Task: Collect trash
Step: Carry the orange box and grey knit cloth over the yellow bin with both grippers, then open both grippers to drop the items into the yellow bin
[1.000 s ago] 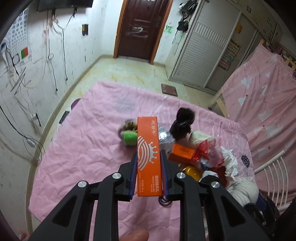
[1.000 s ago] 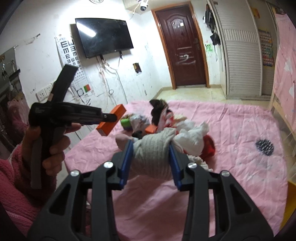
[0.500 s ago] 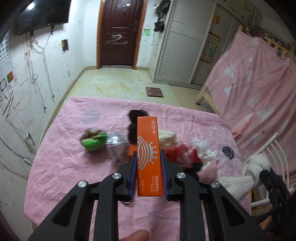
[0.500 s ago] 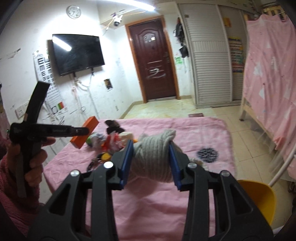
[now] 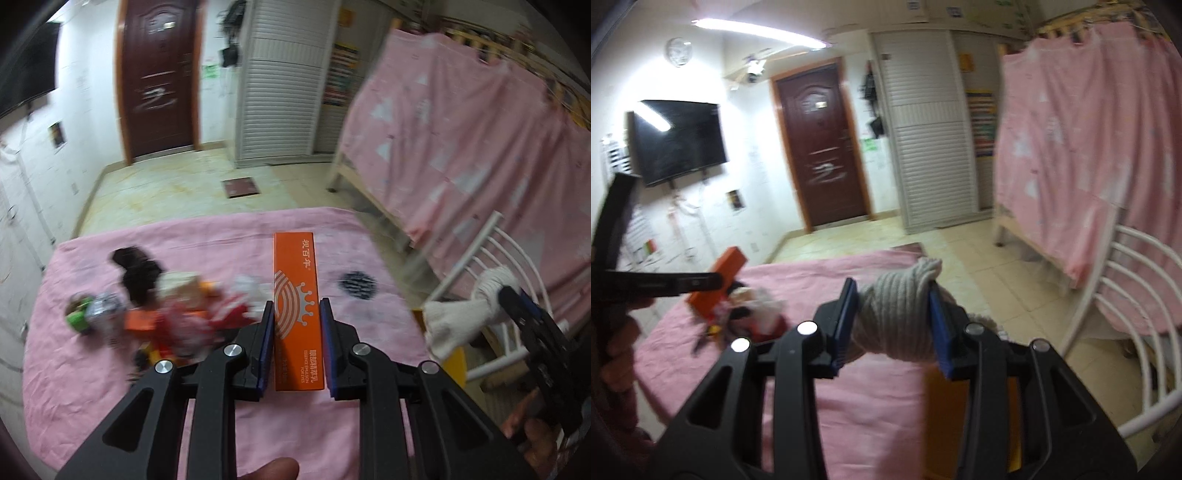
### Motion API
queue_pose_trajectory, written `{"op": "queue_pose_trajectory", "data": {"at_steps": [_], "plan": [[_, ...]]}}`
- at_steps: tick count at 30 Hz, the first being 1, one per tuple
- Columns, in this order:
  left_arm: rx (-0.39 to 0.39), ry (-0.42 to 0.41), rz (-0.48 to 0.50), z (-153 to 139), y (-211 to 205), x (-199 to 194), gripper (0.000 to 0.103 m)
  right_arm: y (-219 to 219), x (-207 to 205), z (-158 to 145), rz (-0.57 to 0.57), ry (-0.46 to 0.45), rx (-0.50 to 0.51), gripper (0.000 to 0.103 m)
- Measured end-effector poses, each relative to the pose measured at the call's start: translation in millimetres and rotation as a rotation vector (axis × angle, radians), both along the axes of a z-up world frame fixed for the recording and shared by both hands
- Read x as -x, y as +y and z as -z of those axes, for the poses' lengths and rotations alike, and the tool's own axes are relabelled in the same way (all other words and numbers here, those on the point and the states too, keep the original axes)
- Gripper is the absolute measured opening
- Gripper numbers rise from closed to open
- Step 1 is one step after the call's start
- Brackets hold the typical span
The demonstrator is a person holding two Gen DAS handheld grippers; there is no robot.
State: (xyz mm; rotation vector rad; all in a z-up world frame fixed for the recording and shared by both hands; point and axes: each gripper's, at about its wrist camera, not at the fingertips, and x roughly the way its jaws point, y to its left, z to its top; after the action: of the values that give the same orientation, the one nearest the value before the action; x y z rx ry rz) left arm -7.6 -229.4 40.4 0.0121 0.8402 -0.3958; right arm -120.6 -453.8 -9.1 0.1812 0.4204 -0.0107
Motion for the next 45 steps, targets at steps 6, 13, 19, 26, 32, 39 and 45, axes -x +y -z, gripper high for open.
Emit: {"op": "queue_pose_trajectory", "data": {"at_steps": [6, 13, 19, 26, 32, 39, 45], "plan": [[0.004, 0.030, 0.130, 6.3, -60.0, 7.6, 0.016, -42.3, 4.6, 22.4, 0.117, 0.046, -0.004, 0.036], [0.023, 0.096, 0.306, 27.9, -135.7, 18.3, 0.016, -72.9, 7.8, 49.0, 0.243, 0.110, 0.028, 0.036], [-0.019, 0.128, 0.386, 48.3, -182.3, 24.5, 0.019, -94.4, 14.7, 59.5, 0.289, 0.128, 0.019, 0.036], [-0.056, 0.121, 0.391, 51.5, -189.6, 31.1, 0.022, -95.0, -2.5, 84.2, 0.230, 0.200, -0.032, 0.052], [-0.040, 0.116, 0.350, 43.4, -170.8, 24.2, 0.028, -81.4, -13.7, 83.2, 0.205, 0.203, -0.027, 0.065], [0.001, 0.083, 0.319, 24.8, -141.1, 22.2, 0.029, -63.0, -20.0, 69.6, 0.177, 0.197, 0.000, 0.065], [0.027, 0.026, 0.276, 4.6, -103.5, 18.8, 0.045, -30.4, -29.8, 52.6, 0.119, 0.174, 0.023, 0.068]]}}
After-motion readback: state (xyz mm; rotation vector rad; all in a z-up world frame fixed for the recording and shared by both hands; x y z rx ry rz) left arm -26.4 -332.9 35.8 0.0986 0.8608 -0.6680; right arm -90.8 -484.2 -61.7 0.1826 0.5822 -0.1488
